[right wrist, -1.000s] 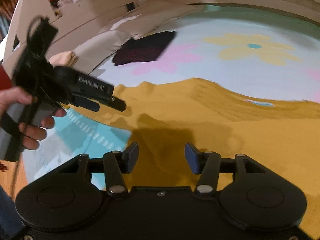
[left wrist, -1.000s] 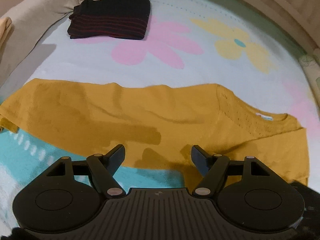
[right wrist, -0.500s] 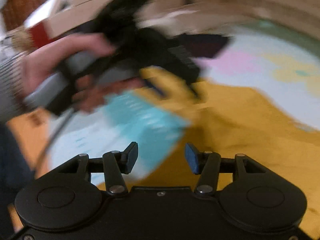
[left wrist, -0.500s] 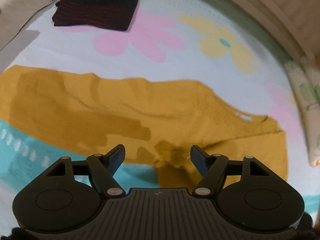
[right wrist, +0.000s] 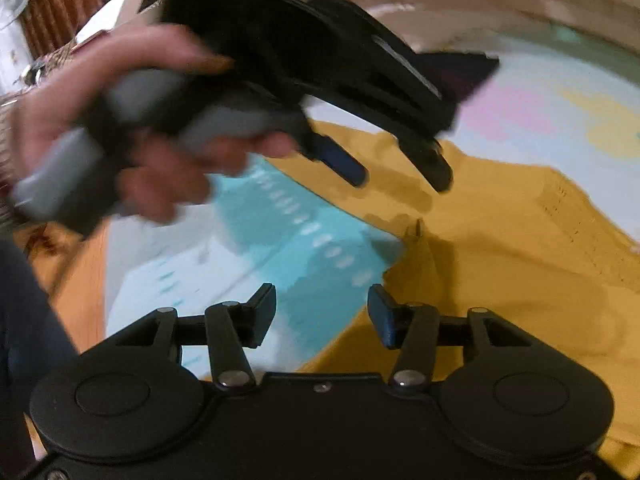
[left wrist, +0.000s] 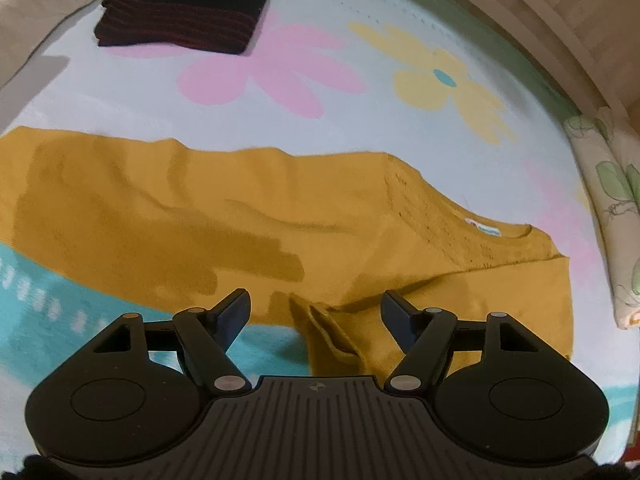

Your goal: Fold small clothes

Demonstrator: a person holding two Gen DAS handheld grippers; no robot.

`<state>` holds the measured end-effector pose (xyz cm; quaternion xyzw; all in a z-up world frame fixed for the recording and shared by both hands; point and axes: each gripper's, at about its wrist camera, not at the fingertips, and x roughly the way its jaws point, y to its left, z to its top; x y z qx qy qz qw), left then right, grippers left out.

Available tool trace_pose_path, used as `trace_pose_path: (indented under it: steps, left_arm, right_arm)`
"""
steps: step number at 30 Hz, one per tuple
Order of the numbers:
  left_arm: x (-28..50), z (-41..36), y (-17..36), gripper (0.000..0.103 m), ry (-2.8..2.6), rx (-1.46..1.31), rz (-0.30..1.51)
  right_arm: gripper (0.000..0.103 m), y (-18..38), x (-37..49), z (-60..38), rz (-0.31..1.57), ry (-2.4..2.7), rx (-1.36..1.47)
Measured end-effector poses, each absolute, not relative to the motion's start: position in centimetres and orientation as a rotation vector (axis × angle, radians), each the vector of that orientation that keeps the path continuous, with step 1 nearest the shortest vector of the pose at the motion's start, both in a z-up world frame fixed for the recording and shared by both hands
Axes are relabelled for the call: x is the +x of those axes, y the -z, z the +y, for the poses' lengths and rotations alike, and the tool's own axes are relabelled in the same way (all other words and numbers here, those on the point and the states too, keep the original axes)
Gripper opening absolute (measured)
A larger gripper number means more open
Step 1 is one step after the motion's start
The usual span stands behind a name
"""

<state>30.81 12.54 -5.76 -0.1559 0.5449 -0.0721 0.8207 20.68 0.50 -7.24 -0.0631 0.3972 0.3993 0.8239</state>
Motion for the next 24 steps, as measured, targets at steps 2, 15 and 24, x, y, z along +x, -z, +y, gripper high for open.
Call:
trace_pose_path:
  steps: [2, 15, 24]
  left_arm:
    - [30.8, 12.1, 6.1, 0.070, 0.173, -0.331, 1.169]
    - [30.0, 9.5, 7.3, 0.003, 0.243, -0.270, 1.170]
    - [31.0, 8.6, 2.1, 0.003, 0.176, -0.083, 0.835]
  right_arm:
    - [0.058, 6.3, 19.6, -1.0, 0.827, -0.814, -0.158]
    - [0.060, 2.4, 18.9, -11.5, 0.790, -0.459, -0.053]
    - [0.060, 2.4, 21.1, -19.0, 0.818, -0.227, 0.071]
